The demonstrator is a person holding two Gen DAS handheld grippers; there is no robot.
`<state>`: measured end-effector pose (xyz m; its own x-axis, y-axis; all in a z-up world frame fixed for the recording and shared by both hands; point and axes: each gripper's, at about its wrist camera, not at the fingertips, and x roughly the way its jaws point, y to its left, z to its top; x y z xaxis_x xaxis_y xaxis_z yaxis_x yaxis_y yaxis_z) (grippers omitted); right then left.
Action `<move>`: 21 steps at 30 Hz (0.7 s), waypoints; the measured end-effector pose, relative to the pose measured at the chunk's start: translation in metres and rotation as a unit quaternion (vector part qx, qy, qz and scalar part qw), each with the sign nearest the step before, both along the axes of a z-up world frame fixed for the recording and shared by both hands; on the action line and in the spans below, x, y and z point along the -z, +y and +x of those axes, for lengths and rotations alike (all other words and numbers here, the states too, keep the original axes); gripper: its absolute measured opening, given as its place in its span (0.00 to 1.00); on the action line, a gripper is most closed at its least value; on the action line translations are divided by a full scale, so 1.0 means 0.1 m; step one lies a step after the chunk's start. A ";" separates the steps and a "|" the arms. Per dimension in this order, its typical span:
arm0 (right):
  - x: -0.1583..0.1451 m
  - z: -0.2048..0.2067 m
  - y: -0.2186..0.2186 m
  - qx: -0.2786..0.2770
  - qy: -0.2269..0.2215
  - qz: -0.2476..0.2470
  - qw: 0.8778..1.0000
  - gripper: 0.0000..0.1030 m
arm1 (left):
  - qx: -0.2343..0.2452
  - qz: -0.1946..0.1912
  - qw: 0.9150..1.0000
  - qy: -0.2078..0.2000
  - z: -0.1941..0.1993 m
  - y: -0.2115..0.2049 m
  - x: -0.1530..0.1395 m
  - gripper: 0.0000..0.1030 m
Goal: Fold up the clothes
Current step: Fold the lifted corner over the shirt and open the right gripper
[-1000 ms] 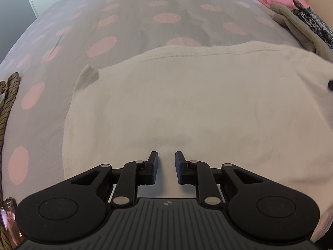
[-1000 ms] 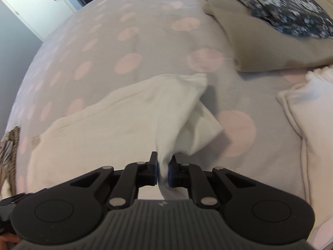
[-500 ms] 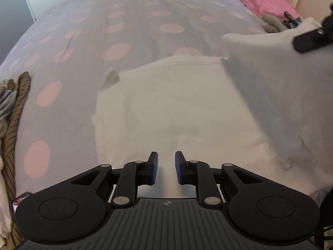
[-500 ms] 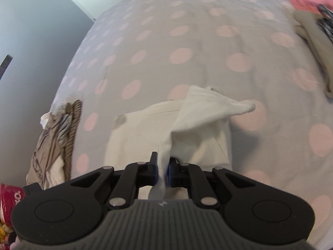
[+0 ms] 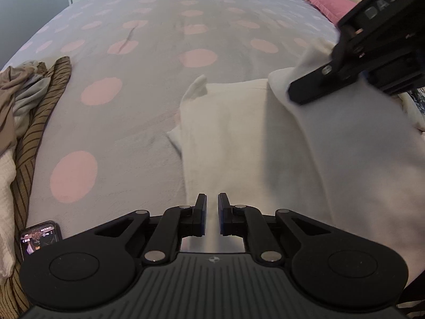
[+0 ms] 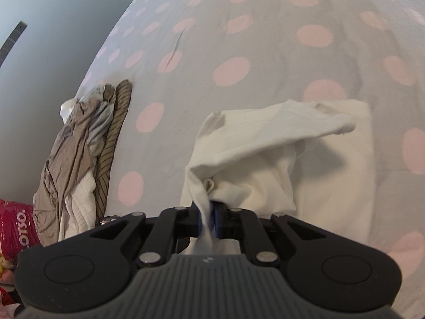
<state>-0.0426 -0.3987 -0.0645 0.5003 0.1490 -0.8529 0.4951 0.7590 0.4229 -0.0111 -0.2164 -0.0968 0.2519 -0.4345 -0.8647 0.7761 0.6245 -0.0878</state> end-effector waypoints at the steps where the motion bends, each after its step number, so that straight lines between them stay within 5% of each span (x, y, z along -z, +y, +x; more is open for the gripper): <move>1: 0.06 0.06 0.03 -0.003 0.003 -0.002 1.000 0.10 | -0.001 0.003 1.000 -0.001 0.02 0.01 0.00 0.07; 5: 0.30 0.24 0.07 -0.004 0.030 0.003 1.000 0.11 | -0.004 0.007 1.000 0.002 0.07 0.02 0.01 0.07; 10: 0.34 0.20 0.08 -0.004 0.018 0.033 0.999 0.32 | -0.003 0.001 1.000 0.008 0.09 0.03 0.00 0.07; 15: 0.01 -0.01 0.06 -0.011 -0.023 -0.002 1.000 0.32 | -0.008 0.002 1.000 0.001 0.08 0.06 -0.05 0.07; 21: -0.06 -0.57 -0.11 0.014 0.001 -0.029 0.999 0.32 | -0.022 0.007 1.000 -0.010 0.10 0.14 -0.14 0.07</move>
<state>-0.0995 -0.4096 -0.0587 0.5021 0.0851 -0.8606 0.5178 0.7675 0.3780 -0.0007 -0.2026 -0.0828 0.2889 -0.4109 -0.8647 0.7489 0.6597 -0.0633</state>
